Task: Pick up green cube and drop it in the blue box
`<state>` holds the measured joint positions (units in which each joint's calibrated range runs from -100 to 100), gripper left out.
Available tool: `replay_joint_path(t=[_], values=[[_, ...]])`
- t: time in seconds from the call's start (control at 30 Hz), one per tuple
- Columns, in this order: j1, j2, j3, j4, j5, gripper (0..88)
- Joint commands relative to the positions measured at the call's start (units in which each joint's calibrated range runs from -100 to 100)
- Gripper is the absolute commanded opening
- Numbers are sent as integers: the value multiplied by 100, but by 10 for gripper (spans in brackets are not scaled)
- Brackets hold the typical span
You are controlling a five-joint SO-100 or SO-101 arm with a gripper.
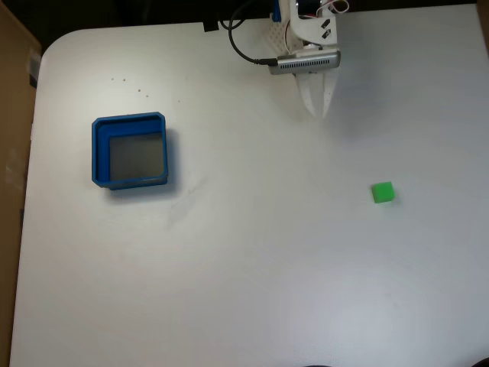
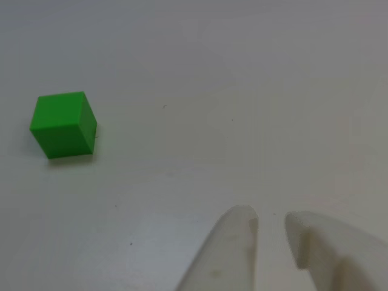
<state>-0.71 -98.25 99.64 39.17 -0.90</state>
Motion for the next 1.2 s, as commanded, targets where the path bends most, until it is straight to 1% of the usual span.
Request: replay_joint_path(t=[0.0,0.47,0.6,0.87,1.0,1.17], values=[[-8,-74,9,-147,-5,16],[-66,-74,18,-147,10,16],[-507,-74,18,-147,-5,16],[-1923,-74,0,-147,10,16],[-2060,84,-145,-147,-15,16],[-2053,970,-840,-155,-15,16]])
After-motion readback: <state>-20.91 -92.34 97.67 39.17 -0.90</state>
